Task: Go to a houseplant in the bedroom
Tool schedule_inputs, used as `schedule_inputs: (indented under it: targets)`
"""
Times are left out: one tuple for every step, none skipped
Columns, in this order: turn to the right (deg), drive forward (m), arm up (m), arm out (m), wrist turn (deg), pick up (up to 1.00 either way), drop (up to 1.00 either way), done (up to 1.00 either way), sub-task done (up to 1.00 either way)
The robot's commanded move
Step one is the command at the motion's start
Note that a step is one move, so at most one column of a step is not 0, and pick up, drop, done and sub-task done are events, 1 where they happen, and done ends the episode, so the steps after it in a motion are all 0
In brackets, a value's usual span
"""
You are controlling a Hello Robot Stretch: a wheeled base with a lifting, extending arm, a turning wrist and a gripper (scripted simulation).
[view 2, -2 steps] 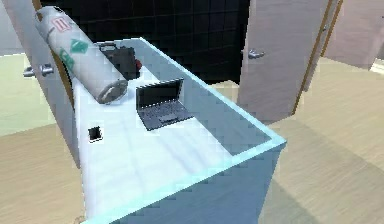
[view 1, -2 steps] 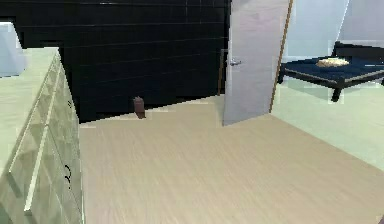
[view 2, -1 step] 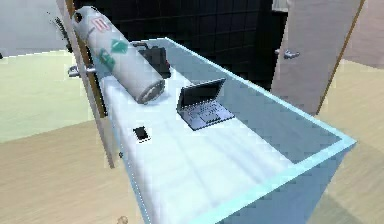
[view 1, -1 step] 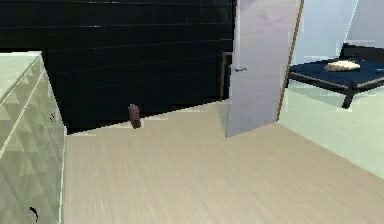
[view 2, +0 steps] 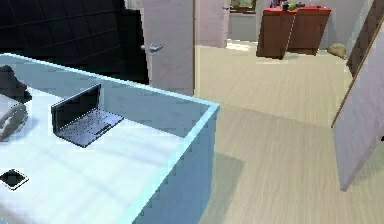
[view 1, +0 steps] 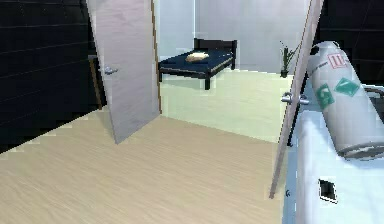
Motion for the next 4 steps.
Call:
schedule_inputs:
  targets:
    - [3.0, 0.00, 0.00, 0.00, 0.0, 0.00, 0.00, 0.00, 0.00]
    - [0.0, 1.00, 0.00, 0.00, 0.0, 0.00, 0.00, 0.00, 0.00]
    - [0.0, 0.95, 0.00, 0.00, 0.0, 0.00, 0.00, 0.00, 0.00]
    - [30.0, 0.00, 0.00, 0.00, 0.0, 0.00, 0.00, 0.00, 0.00]
